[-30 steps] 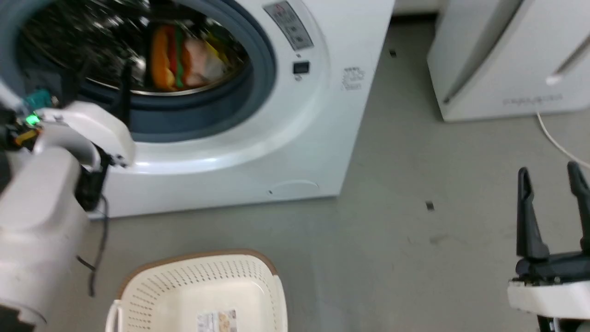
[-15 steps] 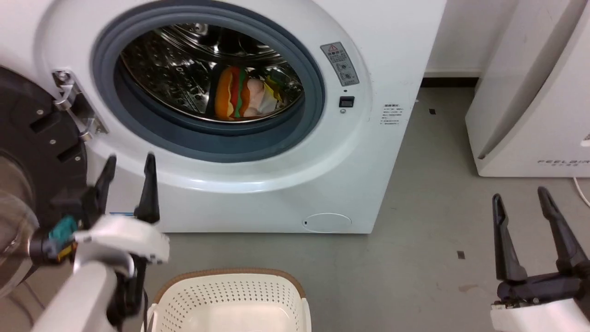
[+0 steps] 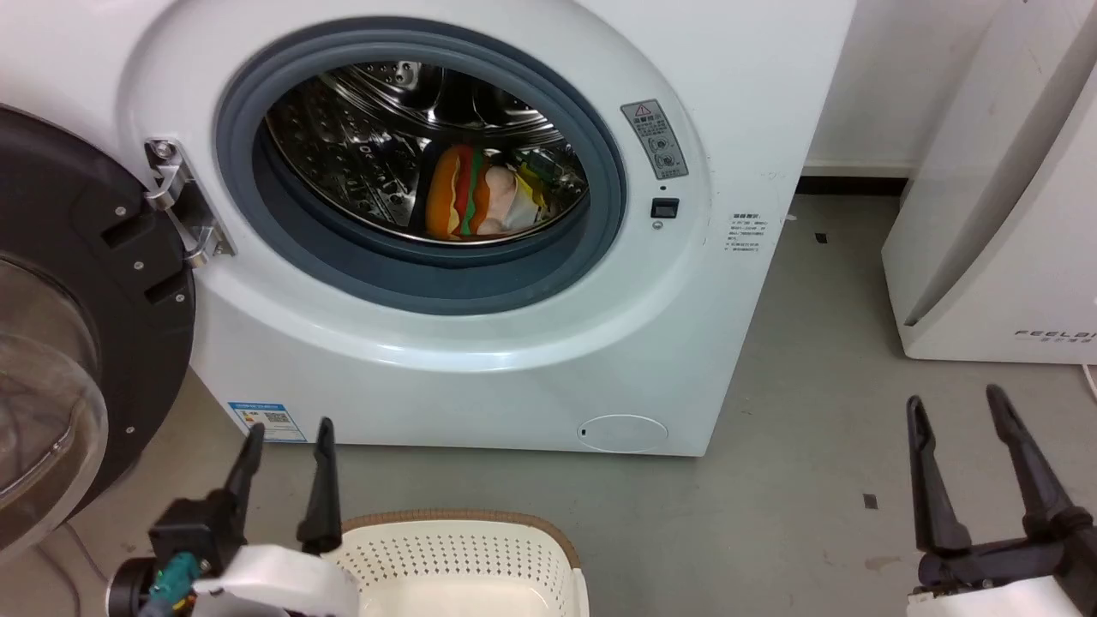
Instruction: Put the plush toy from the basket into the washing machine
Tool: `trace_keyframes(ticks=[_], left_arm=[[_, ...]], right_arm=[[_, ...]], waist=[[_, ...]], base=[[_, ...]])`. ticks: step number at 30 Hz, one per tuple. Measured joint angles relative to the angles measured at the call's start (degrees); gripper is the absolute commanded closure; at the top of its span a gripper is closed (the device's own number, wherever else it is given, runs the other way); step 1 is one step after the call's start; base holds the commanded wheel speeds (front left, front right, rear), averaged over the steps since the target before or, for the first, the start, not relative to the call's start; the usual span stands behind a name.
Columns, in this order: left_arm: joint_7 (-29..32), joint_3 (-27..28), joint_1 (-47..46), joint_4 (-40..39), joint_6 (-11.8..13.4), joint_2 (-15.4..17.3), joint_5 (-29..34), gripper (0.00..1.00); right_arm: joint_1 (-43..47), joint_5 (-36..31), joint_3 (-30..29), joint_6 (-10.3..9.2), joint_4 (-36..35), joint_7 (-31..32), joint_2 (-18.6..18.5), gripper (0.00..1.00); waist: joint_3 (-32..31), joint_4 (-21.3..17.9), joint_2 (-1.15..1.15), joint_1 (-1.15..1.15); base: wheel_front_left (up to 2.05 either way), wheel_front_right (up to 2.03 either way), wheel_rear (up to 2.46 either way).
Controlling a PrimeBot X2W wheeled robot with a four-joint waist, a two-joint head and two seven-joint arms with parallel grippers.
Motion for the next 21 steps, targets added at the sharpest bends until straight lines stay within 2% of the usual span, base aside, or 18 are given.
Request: trace_keyframes(ticks=[7,16,17,21], left_arm=[[0.00,2.15,1.83,0.08,-2.02,-2.50,4.95,0.00],[0.00,5.02,2.11,0.65,-4.54,-4.72,8.43,0.00],[0.07,5.03,2.10,0.67,-4.65,-4.85,8.54,1.00],[0.09,4.99,2.09,0.68,-4.65,-4.83,8.54,1.00]], right_arm=[[0.48,0.00,0.23,0.00,1.52,0.00,0.00,0.00],[0.48,0.00,0.36,0.00,1.76,0.00,0.00,0.00],[0.47,-0.02,0.37,0.00,1.76,0.00,0.00,1.00],[0.44,-0.02,0.34,0.00,1.76,0.07,0.00,1.00]], waist=[[-0.23,0.48,0.00,0.00],[0.13,0.51,0.00,0.01],[0.17,0.51,0.00,0.00],[0.17,0.50,0.00,0.01]], base=[[0.00,0.00,0.00],[0.00,0.00,0.00],[0.00,0.00,0.00],[0.00,0.00,0.00]])
